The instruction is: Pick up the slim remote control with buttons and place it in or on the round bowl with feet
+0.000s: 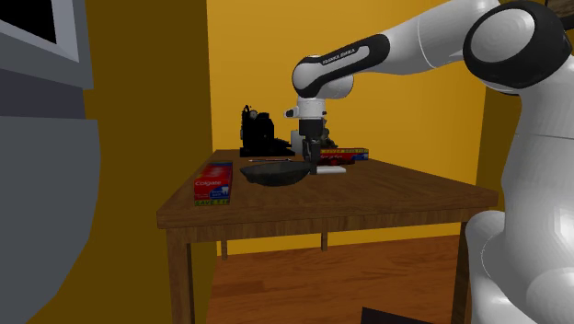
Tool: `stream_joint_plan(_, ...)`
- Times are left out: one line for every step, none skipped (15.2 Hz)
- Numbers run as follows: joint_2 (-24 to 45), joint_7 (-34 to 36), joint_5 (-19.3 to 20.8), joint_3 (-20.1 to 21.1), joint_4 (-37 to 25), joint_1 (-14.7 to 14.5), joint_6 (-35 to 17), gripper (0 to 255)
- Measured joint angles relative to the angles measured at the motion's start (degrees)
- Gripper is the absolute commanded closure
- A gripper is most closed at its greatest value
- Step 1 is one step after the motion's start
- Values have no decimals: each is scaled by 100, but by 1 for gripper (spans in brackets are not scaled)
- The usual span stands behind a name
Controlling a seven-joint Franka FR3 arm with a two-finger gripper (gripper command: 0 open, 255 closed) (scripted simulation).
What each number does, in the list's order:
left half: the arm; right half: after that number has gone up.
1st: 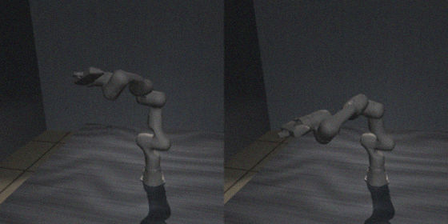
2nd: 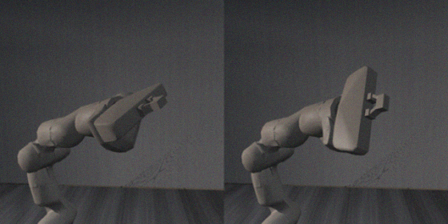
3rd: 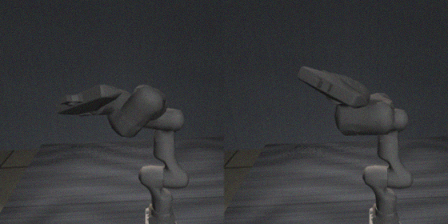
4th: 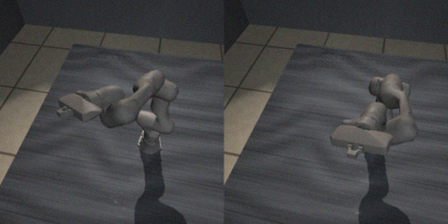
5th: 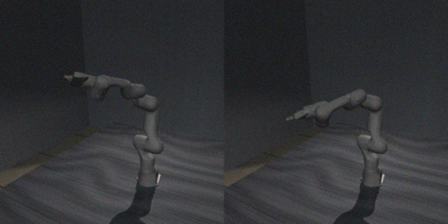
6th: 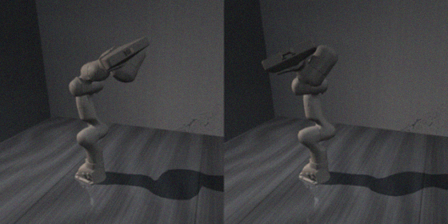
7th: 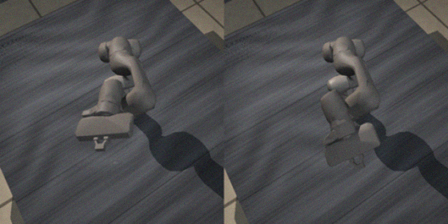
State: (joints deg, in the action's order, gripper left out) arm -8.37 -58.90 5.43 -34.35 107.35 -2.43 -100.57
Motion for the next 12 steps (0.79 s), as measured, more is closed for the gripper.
stream_joint_plan(18,-8,-12,-1,-67,-2,52,255)
stream_joint_plan(14,-16,-10,-1,-137,-1,126,255)
stream_joint_plan(22,-12,-16,4,-211,-6,193,255)
stream_joint_plan(51,-32,-34,-3,-309,-6,266,255)
stream_joint_plan(45,-24,-31,5,-372,-10,333,255)
stream_joint_plan(47,-40,-33,1,-459,-7,417,255)
stream_joint_plan(53,-35,-37,6,-534,-12,486,255)
stream_joint_plan(50,-37,-36,9,-602,-13,558,255)
stream_joint_plan(92,-49,-59,5,-722,-16,641,255)
stream_joint_plan(86,-44,-57,12,-792,-21,717,255)
stream_joint_plan(115,-64,-73,3,-909,-18,808,255)
stream_joint_plan(133,-74,-84,1,-1011,-20,895,255)
